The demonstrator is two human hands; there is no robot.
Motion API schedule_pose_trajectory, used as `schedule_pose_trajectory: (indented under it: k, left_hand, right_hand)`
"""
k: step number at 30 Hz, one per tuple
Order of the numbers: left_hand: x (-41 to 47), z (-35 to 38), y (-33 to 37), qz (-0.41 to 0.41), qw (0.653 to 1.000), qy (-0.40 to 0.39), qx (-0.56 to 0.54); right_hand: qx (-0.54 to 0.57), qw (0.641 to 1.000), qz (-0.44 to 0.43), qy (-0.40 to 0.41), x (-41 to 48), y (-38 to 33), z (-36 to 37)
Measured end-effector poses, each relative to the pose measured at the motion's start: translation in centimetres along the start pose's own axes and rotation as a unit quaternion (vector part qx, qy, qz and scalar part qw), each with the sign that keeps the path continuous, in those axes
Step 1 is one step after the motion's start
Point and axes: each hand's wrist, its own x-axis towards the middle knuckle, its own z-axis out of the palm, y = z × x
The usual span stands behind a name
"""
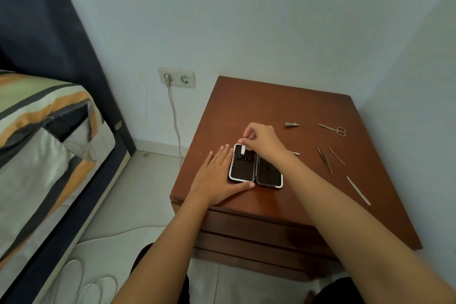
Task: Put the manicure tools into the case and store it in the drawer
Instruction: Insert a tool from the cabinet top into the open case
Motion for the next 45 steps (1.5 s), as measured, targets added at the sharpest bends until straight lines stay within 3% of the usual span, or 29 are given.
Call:
schedule_pose_trajectory:
  k: [10,15,22,26,30,33,38,45]
  left_hand:
    - [0.2,0.2,0.0,-0.022,0.999,-0.015,0.020]
    - [0.3,0.4,-0.4,-0.013,1.000,-0.014,0.020]
    - [0.6,0.4,-0.5,-0.004,1.000,-0.014,0.014]
    - [0.5,0.5,-0.5,-0.006,1.000,-0.010,0.005]
    - [0.5,0.3,-0.4,-0.007,1.000,-0.010,0.000]
    - [0.3,0.2,-0.4,-0.004,1.000,-0.007,-0.007]
    - [0.3,0.2,-0.6,0.023,1.000,0.000,-0.008]
    - [0.2,0.1,-0.4,0.022,1.000,0.001,-0.004]
  right_hand:
    - [-0.087,0.993,-0.073,-0.024,-0.4,0.9,-0.7]
    - [-0.127,0.989,-0.022,0.069,1.3,4.5,-4.1]
    - [-0.209,0.977,0.049,0.009,2.8,8.6,-6.2]
    - [-0.182,0.979,0.026,0.086,2.7,9.0,-6.0]
    - [-0.210,0.974,0.029,0.086,2.3,8.7,-6.1]
    - [-0.144,0.983,0.030,0.111,1.8,7.8,-5.5]
    - [0.065,0.989,0.006,0.134,0.0,4.2,-3.7]
    - [0.093,0.992,-0.002,0.083,-1.2,2.2,-0.5]
